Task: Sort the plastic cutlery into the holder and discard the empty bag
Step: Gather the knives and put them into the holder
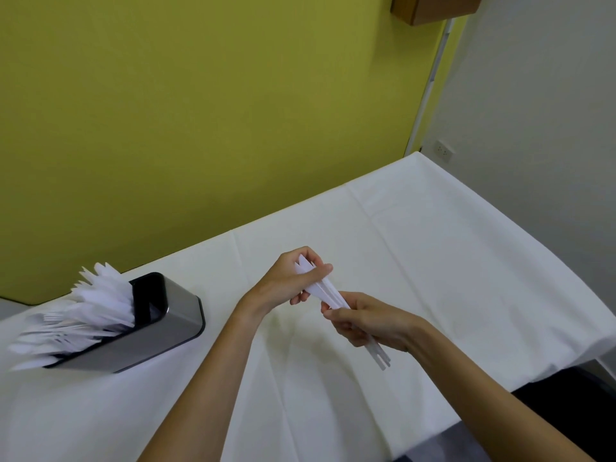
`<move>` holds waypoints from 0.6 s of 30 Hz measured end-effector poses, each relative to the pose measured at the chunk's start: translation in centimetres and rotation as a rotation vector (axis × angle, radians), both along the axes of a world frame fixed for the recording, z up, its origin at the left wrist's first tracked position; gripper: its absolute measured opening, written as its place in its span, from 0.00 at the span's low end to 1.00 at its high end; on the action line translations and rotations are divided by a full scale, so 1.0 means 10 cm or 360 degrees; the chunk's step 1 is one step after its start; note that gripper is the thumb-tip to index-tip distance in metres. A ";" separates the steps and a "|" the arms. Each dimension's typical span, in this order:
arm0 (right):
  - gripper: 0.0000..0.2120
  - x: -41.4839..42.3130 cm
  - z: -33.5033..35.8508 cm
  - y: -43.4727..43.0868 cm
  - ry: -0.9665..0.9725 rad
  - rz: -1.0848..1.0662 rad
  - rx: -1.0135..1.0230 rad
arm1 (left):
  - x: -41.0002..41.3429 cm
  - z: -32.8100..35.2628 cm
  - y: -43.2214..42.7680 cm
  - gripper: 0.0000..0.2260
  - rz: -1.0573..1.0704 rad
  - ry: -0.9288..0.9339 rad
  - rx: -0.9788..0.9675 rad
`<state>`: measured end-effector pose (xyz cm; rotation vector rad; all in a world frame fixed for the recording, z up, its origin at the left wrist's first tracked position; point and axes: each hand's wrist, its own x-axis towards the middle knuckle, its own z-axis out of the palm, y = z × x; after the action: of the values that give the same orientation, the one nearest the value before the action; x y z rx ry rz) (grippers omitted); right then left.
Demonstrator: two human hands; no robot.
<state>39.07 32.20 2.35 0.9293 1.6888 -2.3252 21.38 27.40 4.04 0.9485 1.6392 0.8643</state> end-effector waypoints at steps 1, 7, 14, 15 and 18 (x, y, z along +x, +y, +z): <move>0.04 0.00 0.00 0.00 -0.0008 -0.0014 0.0019 | 0.00 0.00 0.00 0.11 0.0002 -0.0026 0.0009; 0.06 -0.03 -0.01 -0.03 0.0021 -0.0058 0.0217 | 0.00 -0.02 -0.02 0.08 0.0191 -0.0055 0.0058; 0.11 -0.05 0.07 0.08 0.0132 0.0380 0.0138 | -0.05 0.04 0.00 0.14 0.0069 -0.0028 0.0040; 0.11 -0.07 0.09 0.09 0.0118 0.0471 0.0200 | -0.05 0.05 0.01 0.14 0.0043 -0.0024 0.0034; 0.12 -0.12 0.10 0.09 0.0035 0.0572 0.0323 | -0.03 0.05 0.02 0.13 -0.0008 -0.0014 0.0032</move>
<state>37.87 33.08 3.33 0.5676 1.9409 -1.9675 21.08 27.60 4.54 0.9610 1.6226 0.8823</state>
